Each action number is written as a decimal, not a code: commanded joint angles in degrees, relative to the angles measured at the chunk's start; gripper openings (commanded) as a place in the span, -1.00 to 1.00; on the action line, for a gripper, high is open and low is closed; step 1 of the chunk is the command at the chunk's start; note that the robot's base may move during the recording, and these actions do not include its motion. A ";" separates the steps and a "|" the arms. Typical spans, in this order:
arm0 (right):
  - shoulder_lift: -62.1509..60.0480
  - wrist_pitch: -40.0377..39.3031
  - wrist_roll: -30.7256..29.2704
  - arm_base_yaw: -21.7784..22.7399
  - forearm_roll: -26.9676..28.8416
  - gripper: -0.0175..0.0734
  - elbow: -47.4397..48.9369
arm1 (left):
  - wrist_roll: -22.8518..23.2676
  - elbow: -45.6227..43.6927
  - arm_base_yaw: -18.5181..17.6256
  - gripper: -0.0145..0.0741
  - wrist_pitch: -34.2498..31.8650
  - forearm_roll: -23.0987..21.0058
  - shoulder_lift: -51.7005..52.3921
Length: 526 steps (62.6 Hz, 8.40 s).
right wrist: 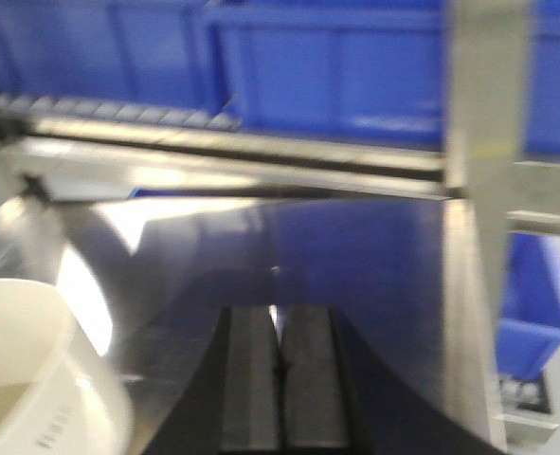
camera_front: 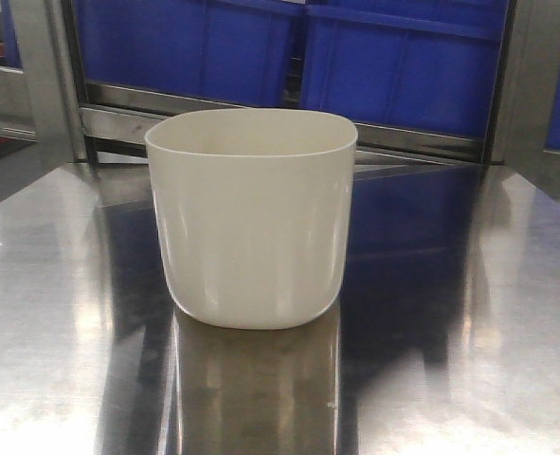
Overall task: Move white bin to right shelf second layer
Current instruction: 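Lower the right gripper into the white bin's rim, then close the right gripper on the bin rim and lift it, then raise the held white bin up beside the right arm, then back away from the steel table holding the bin in the right gripper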
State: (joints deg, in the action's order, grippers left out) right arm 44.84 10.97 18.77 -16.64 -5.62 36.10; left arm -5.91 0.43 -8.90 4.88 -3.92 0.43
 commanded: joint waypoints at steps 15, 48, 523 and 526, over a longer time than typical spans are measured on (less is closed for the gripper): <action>24.00 14.99 -0.10 -10.82 -0.01 -0.23 27.07 | 0.20 2.11 -0.06 -0.48 -4.88 -0.31 0.80; 35.51 29.82 -0.10 -15.96 0.19 0.57 40.22 | 0.20 2.11 -0.06 -0.48 -4.88 -0.31 0.80; -5.50 9.02 3.77 -5.42 -8.90 -0.50 2.59 | -0.10 2.11 -0.06 -0.48 -4.88 1.90 0.80; -5.50 9.02 3.77 -5.42 -8.90 -0.50 2.59 | -0.10 2.11 -0.06 -0.48 -4.88 1.90 0.80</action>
State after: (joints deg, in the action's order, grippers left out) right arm 39.80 25.48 22.29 -22.47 -13.86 36.92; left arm -5.91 0.43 -8.90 4.88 -2.14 0.43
